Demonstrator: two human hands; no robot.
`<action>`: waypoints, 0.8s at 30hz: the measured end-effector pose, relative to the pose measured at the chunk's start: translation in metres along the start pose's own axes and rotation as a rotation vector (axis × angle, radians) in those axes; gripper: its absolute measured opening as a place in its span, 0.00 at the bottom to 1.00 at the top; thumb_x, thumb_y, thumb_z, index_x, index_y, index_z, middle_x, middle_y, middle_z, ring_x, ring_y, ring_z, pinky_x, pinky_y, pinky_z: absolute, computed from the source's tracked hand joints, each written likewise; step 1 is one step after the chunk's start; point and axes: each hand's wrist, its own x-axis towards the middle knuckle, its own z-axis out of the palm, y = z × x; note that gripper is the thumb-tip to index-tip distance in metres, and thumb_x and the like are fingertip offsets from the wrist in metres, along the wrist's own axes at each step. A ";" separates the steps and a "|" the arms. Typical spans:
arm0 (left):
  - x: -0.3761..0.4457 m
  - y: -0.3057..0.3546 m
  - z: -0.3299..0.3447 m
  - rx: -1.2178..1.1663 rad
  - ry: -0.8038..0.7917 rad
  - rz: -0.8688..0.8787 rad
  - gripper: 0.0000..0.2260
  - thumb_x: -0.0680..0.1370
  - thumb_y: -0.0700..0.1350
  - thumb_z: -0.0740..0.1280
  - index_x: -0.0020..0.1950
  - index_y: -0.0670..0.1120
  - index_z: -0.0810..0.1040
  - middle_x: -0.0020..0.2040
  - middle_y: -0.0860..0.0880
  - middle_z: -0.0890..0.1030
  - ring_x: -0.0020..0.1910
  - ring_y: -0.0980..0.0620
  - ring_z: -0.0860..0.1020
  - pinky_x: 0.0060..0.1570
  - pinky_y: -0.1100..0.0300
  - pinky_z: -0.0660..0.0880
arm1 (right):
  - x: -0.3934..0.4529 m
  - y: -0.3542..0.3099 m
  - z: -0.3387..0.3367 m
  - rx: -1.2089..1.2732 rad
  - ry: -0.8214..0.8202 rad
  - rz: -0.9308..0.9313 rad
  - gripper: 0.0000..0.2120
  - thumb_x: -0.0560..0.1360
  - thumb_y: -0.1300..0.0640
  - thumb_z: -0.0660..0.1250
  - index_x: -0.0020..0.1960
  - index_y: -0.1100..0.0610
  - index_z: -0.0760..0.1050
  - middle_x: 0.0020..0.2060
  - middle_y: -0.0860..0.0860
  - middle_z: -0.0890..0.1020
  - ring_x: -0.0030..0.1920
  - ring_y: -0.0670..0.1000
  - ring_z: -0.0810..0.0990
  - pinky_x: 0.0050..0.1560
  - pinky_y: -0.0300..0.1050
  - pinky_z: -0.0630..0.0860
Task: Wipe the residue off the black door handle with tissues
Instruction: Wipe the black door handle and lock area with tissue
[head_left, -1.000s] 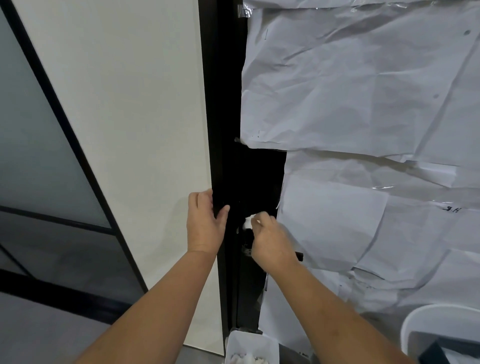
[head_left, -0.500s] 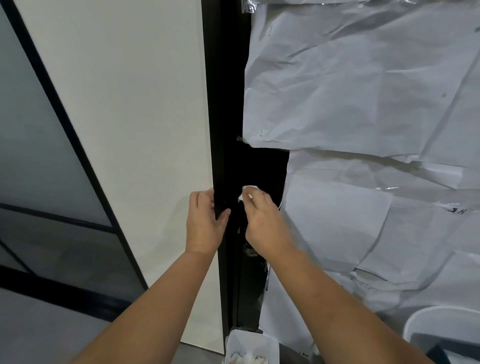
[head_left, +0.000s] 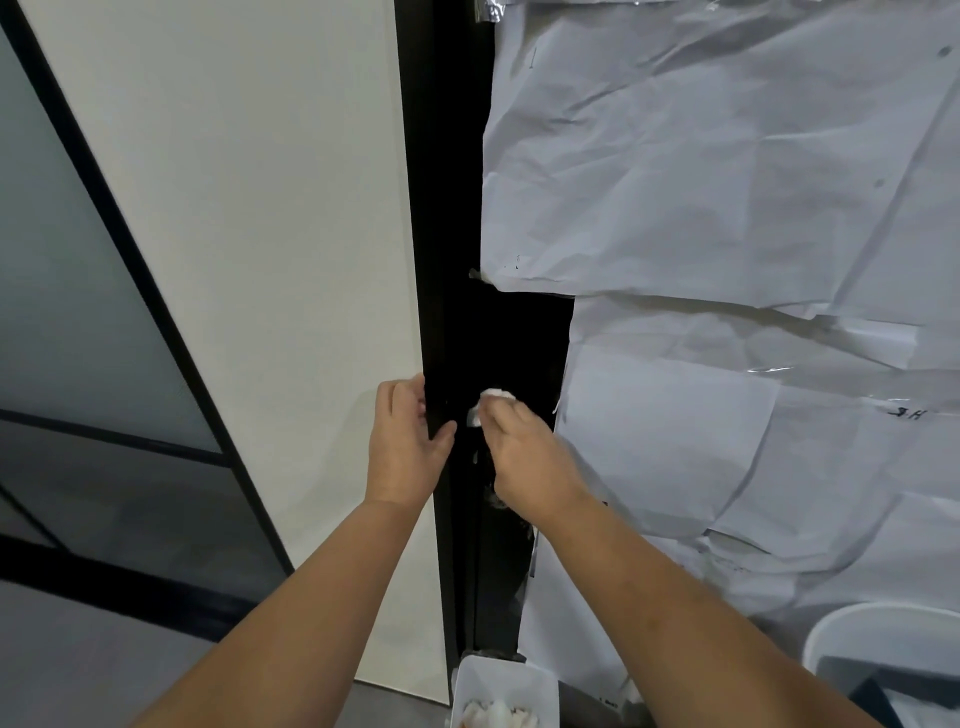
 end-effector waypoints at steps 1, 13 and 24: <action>0.000 -0.001 0.000 0.005 -0.003 0.003 0.24 0.72 0.41 0.75 0.64 0.51 0.71 0.53 0.56 0.69 0.46 0.59 0.73 0.50 0.69 0.74 | -0.004 -0.001 0.004 0.000 -0.045 0.026 0.27 0.69 0.66 0.69 0.67 0.59 0.68 0.64 0.51 0.69 0.62 0.50 0.69 0.61 0.41 0.71; 0.000 -0.010 0.007 0.010 0.005 0.013 0.25 0.73 0.43 0.75 0.66 0.53 0.69 0.53 0.56 0.68 0.47 0.59 0.74 0.49 0.67 0.77 | -0.017 0.014 -0.006 -0.081 0.087 0.203 0.26 0.69 0.67 0.60 0.67 0.61 0.65 0.62 0.53 0.69 0.60 0.53 0.69 0.62 0.42 0.69; 0.001 -0.014 0.009 -0.009 0.002 0.021 0.25 0.72 0.42 0.75 0.65 0.54 0.69 0.54 0.56 0.68 0.48 0.59 0.75 0.50 0.63 0.79 | -0.020 0.015 0.013 0.028 0.045 0.247 0.23 0.72 0.66 0.60 0.66 0.56 0.64 0.60 0.48 0.68 0.57 0.48 0.68 0.54 0.36 0.67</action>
